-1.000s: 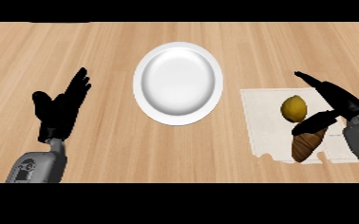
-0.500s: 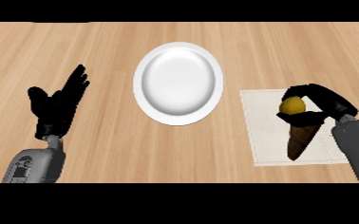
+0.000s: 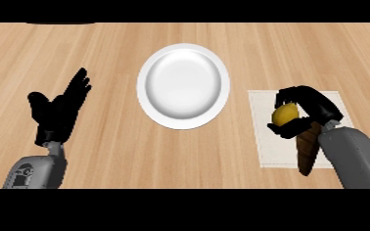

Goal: Pick the lemon from the placemat and place it in the plate

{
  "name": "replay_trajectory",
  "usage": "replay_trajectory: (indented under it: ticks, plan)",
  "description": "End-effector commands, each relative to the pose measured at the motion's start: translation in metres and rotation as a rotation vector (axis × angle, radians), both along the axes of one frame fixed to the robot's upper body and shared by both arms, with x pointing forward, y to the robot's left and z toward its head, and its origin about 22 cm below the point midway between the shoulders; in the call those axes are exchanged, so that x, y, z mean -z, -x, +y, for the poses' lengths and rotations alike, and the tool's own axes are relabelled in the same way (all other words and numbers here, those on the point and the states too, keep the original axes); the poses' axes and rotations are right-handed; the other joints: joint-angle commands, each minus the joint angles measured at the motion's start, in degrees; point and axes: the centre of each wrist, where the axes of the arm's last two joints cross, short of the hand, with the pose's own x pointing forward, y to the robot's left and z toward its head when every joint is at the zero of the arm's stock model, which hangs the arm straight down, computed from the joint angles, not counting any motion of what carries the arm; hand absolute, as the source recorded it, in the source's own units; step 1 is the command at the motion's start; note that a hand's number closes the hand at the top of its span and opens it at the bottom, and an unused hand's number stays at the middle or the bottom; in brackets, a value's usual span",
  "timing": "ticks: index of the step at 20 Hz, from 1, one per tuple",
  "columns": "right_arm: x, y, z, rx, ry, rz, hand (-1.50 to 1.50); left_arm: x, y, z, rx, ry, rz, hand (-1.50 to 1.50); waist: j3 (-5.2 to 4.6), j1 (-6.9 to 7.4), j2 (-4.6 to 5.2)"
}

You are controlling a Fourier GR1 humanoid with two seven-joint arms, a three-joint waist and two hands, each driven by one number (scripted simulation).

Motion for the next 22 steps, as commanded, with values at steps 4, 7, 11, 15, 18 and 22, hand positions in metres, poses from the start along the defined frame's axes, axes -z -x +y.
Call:
replay_trajectory:
  ticks: [4,7,11,15,18,22]
  plan:
    - [-0.02,0.02,0.237,-0.479,-0.048,-0.159,1.5,-0.002,-0.01,-0.022,0.091,0.004,-0.006,0.0,-0.16,5.79,0.03]
    - [-0.049,0.036,0.27,-0.445,-0.039,-0.302,1.5,0.001,-0.012,-0.023,0.086,-0.003,0.008,0.0,0.02,5.38,-0.39]
    - [-0.089,0.054,0.295,-0.298,-0.145,-0.532,1.5,0.0,-0.014,-0.014,0.076,-0.009,0.003,0.0,0.08,4.4,-0.46]
    - [-0.093,0.077,0.315,-0.135,-0.145,-0.662,1.5,0.007,-0.008,-0.019,0.069,-0.009,0.012,0.0,0.06,3.53,-0.47]
    - [-0.11,0.085,0.332,-0.032,-0.171,-0.691,1.5,-0.006,-0.019,-0.012,0.051,-0.006,-0.004,0.0,0.06,3.63,-0.05]
    - [-0.109,0.088,0.345,0.1,-0.217,-0.645,1.5,-0.004,-0.016,-0.01,0.042,0.0,-0.003,0.0,0.12,2.7,0.26]
